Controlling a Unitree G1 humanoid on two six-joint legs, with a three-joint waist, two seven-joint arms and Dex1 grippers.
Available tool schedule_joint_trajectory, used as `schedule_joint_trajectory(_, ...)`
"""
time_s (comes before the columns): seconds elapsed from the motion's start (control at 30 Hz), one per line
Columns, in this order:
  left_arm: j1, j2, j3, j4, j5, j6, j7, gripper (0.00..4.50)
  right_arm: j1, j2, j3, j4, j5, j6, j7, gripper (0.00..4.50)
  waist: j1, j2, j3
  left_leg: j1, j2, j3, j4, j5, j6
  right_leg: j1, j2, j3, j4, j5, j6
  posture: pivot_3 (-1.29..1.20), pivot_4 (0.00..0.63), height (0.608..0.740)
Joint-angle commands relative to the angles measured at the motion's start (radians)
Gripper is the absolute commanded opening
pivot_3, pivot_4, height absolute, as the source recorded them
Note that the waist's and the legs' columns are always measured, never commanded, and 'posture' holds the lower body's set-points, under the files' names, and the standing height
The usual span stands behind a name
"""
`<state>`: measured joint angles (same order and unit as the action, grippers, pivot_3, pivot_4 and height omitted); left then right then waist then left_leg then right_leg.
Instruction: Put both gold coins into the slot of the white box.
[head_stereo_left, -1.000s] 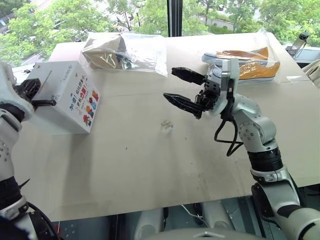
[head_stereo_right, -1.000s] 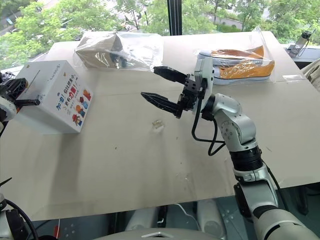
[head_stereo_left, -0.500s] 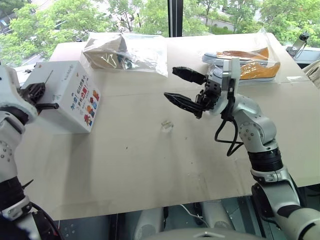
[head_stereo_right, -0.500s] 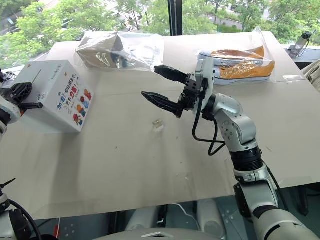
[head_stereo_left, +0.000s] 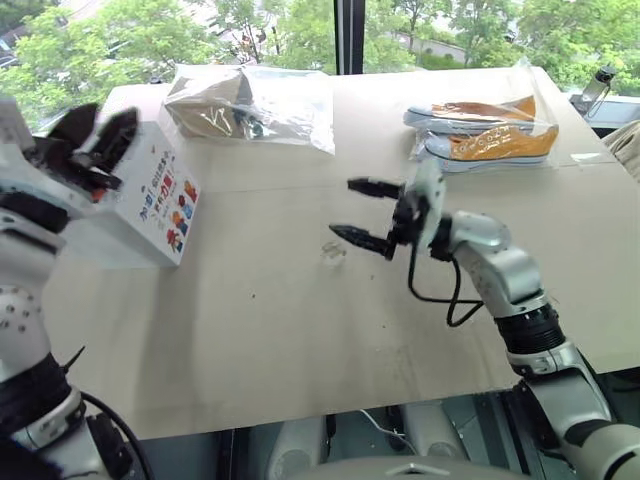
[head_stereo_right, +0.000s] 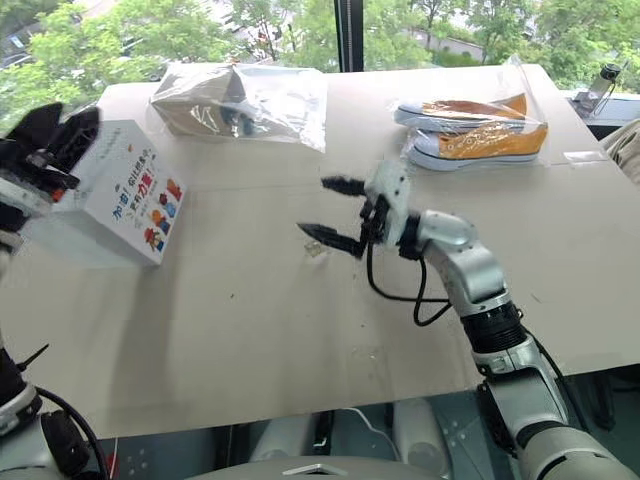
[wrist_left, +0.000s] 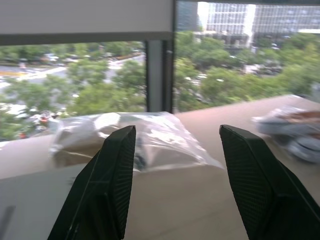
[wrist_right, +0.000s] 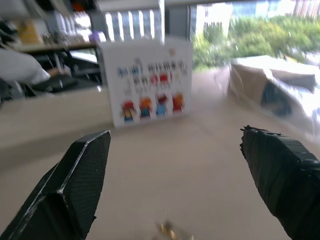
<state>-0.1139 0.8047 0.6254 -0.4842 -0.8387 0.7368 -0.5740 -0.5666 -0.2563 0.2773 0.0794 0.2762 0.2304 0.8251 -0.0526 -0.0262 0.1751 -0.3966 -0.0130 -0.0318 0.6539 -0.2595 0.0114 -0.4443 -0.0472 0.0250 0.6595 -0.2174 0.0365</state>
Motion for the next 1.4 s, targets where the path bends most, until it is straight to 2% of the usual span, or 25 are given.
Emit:
schedule_joint_trajectory(0.03,0.178,0.059,-0.054,-0.124,-0.037,0.074,-0.121,2.68,-0.002,0.041,0.055,0.049,-0.086,-0.11,-0.014,4.5,-0.007,0.0,0.0,0.0,0.0,0.0,-0.001,0.0,0.0,-0.002,0.001,0.001,0.001,0.0,0.0,0.0,0.15,0.74)
schedule_joint_trajectory(0.2,0.33,0.123,-0.106,-0.133,0.069,0.068,-0.158,2.68,-0.035,0.086,0.088,0.185,-0.168,-0.212,-0.012,4.5,-0.003,0.001,0.001,0.001,0.004,-0.003,0.0,0.0,0.0,-0.002,0.007,-0.002,0.003,0.002,-0.004,0.0,0.15,0.74)
schedule_joint_trajectory(0.57,0.351,0.055,-0.087,-0.14,0.062,0.027,-0.167,2.68,-0.091,0.16,0.065,0.33,-0.21,-0.249,-0.045,4.5,0.011,0.001,0.0,0.004,0.005,-0.003,0.003,0.001,-0.001,0.003,0.011,-0.003,0.003,0.002,-0.004,0.0,0.15,0.74)
schedule_joint_trajectory(0.6,0.351,0.052,-0.086,-0.141,0.061,0.026,-0.165,2.79,-0.092,0.162,0.063,0.335,-0.212,-0.246,-0.049,3.95,0.011,0.0,0.0,0.004,0.005,-0.003,0.003,0.001,-0.001,0.003,0.011,-0.003,0.003,0.002,-0.004,0.0,0.15,0.74)
schedule_joint_trajectory(0.63,0.351,0.049,-0.085,-0.142,0.061,0.026,-0.163,2.79,-0.093,0.163,0.061,0.339,-0.213,-0.241,-0.05,3.66,0.011,0.0,0.0,0.004,0.005,-0.003,0.003,0.001,-0.001,0.003,0.011,-0.003,0.003,0.002,-0.004,0.0,0.15,0.74)
schedule_joint_trajectory(0.77,0.348,0.042,-0.085,-0.144,0.059,0.025,-0.157,2.79,-0.094,0.172,0.047,0.342,-0.207,-0.231,-0.053,1.91,0.01,0.001,0.0,0.004,0.005,-0.003,0.003,0.001,-0.001,0.003,0.011,-0.003,0.003,0.002,-0.004,0.0,0.15,0.74)
schedule_joint_trajectory(0.87,0.341,0.039,-0.088,-0.146,0.057,0.027,-0.151,2.79,-0.093,0.178,0.037,0.337,-0.205,-0.224,-0.05,0.28,0.01,0.0,0.0,0.004,0.005,-0.003,0.003,0.001,0.0,0.003,0.011,-0.003,0.003,0.002,-0.004,0.0,0.15,0.74)
schedule_joint_trajectory(0.9,0.34,0.038,-0.089,-0.146,0.057,0.028,-0.15,2.79,-0.092,0.178,0.036,0.336,-0.206,-0.224,-0.048,0.07,0.01,0.0,0.0,0.004,0.006,-0.003,0.003,0.001,-0.001,0.003,0.011,-0.003,0.003,0.002,-0.004,0.0,0.15,0.74)
schedule_joint_trajectory(1.13,0.317,0.026,-0.102,-0.136,0.052,0.025,-0.139,2.79,-0.081,0.186,0.02,0.292,-0.17,-0.177,-0.028,0.07,0.011,0.0,0.0,0.004,0.005,-0.003,0.003,0.001,0.0,0.003,0.011,-0.003,0.003,0.002,-0.005,0.0,0.15,0.74)
schedule_joint_trajectory(1.3,0.275,-0.055,-0.078,-0.124,-0.015,0.016,-0.107,2.79,-0.074,0.211,-0.026,0.206,-0.065,-0.058,0.002,0.07,0.011,0.0,0.0,0.004,0.006,-0.003,0.003,0.001,0.0,0.003,0.01,-0.003,0.003,0.003,-0.004,0.0,0.15,0.74)
schedule_joint_trajectory(1.4,0.233,-0.138,-0.054,-0.101,-0.113,0.007,-0.064,2.79,-0.074,0.241,-0.075,0.128,0.049,0.071,0.009,0.07,0.012,0.0,0.0,0.004,0.006,-0.004,0.003,0.001,0.0,0.003,0.009,-0.003,0.003,0.003,-0.005,0.0,0.15,0.74)
